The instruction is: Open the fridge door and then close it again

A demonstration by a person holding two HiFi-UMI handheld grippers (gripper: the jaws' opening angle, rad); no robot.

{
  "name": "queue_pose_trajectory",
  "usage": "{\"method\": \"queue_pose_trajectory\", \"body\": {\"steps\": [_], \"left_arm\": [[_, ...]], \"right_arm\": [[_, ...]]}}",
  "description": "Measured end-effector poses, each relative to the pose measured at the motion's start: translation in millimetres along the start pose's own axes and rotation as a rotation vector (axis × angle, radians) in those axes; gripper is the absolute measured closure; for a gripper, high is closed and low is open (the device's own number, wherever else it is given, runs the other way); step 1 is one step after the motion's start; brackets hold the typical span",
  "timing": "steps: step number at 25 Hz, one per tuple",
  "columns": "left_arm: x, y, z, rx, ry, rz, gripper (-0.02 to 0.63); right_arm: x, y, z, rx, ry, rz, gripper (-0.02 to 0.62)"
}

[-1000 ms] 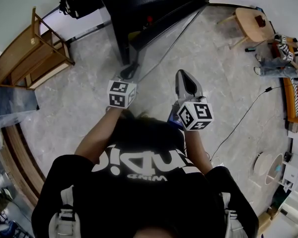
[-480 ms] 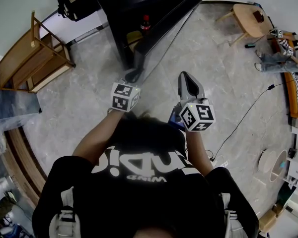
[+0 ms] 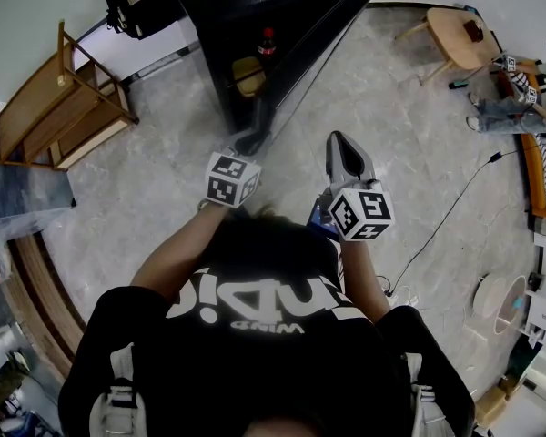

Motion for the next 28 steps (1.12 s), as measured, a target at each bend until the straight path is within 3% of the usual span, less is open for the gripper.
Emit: {"method": "queue_pose_trajectory", "body": {"steps": [18,28], "left_arm": [[-1.3,-1.0,-1.3,0.012,0.011,0.009,0.574],[-3.5,10.8,-7.0,-0.03,-0.002,0.009,0.571]], "right_arm": [[-1.5,4.5,0.9,-0.003,-0.001,-0.003,0.597],[-2.9,8.5,8.3,-0.012,0.0,-0.002,0.597]]}}
Point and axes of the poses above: the fingertips, and each gripper's own axes: z forward along the fingers, y to its left, x out of its underside, the point moved 8 cm from there along -z, backward along the fingers, and after that the axes turned 13 degrees about x, right-handed, at the moved point
